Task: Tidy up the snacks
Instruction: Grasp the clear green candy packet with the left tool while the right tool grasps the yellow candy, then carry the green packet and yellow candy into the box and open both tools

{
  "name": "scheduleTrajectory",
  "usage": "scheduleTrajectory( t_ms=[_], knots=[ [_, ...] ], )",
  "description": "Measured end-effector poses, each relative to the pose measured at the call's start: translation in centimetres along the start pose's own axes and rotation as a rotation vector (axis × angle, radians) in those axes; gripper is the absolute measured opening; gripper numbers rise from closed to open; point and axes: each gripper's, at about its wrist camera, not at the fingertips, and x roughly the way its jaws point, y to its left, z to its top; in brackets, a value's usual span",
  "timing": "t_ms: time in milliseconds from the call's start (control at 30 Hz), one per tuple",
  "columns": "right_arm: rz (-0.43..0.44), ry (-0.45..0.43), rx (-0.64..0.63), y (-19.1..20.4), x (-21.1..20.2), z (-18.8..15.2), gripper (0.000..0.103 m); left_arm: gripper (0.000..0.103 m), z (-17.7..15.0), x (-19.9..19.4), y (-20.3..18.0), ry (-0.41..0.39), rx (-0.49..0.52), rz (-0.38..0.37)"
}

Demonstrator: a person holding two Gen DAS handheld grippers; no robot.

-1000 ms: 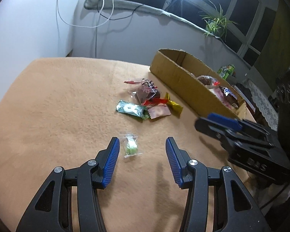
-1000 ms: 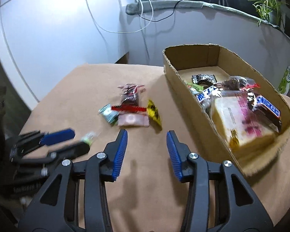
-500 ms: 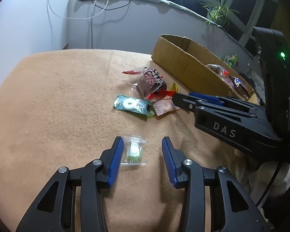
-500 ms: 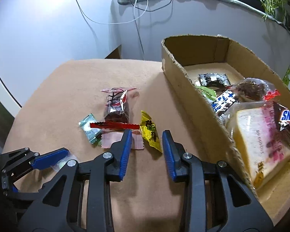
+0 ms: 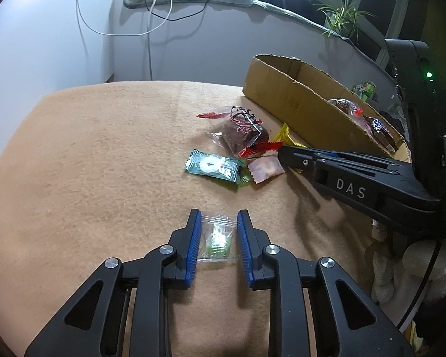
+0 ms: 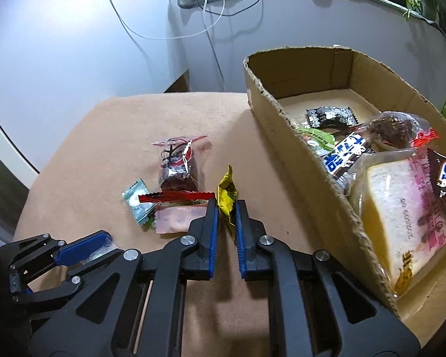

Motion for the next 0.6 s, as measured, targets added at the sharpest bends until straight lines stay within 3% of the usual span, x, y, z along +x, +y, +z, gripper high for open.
scheduleTrajectory(
  t_ms=[600],
  knots=[
    [0.095,-0.083,0.004,-0.7,-6.3,-0.6,0.011,0.023,0.7,-2.7,0.0,-0.051,-0.029,-0.032]
  ],
)
